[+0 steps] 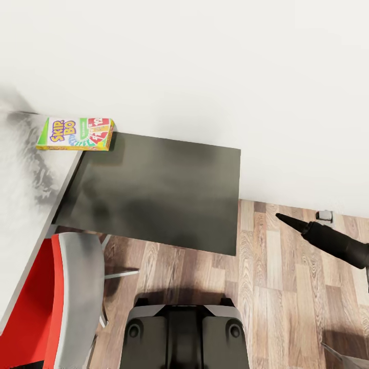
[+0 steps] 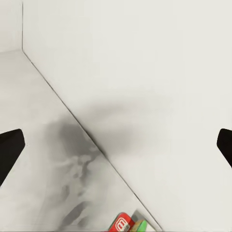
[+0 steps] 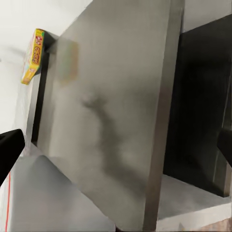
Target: Put all the toys in the child's room - the three board games (two on the bed and one on the table), the two jigsaw puzzles on the table, and the tennis ball on the table - inside the toy box on the table in the child's room.
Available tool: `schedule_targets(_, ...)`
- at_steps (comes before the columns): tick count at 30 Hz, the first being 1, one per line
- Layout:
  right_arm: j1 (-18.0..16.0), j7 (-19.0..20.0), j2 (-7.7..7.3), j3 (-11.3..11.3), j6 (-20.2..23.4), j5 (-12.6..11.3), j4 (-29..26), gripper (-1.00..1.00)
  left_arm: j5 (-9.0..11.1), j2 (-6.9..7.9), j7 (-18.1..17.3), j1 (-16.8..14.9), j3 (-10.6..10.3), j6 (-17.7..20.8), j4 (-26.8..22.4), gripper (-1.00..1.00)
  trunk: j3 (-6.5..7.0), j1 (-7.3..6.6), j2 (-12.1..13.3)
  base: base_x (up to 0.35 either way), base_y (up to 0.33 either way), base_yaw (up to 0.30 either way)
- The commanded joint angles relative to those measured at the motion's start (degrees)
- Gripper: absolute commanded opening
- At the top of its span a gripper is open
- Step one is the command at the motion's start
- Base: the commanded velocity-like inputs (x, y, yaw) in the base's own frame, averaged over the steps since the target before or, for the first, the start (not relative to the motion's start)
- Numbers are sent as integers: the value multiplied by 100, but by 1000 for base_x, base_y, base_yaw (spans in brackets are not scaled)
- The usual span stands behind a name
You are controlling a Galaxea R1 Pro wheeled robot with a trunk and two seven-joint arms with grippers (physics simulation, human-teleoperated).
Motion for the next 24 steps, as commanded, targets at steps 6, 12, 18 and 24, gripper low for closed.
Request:
schedule_targets(6,-532,-155,82,2,19,29,129,100,63,-32,51,-4,-4,25,19,100,-7,3,-9,0,0,218)
schedule_targets(12,-910,-596,181,12,19,13,317,100,62,-128,61,-3,-9,26,32,100,-7,3,-9,0,0,258)
schedule_targets(18,-1202,-883,228,8,19,4,436,100,59,-268,136,-3,-12,26,35,100,-7,3,-9,0,0,277)
schedule_targets(24,-1406,-1005,247,9,19,0,627,100,64,-408,272,2,-9,31,34,100,-7,3,-9,0,0,284)
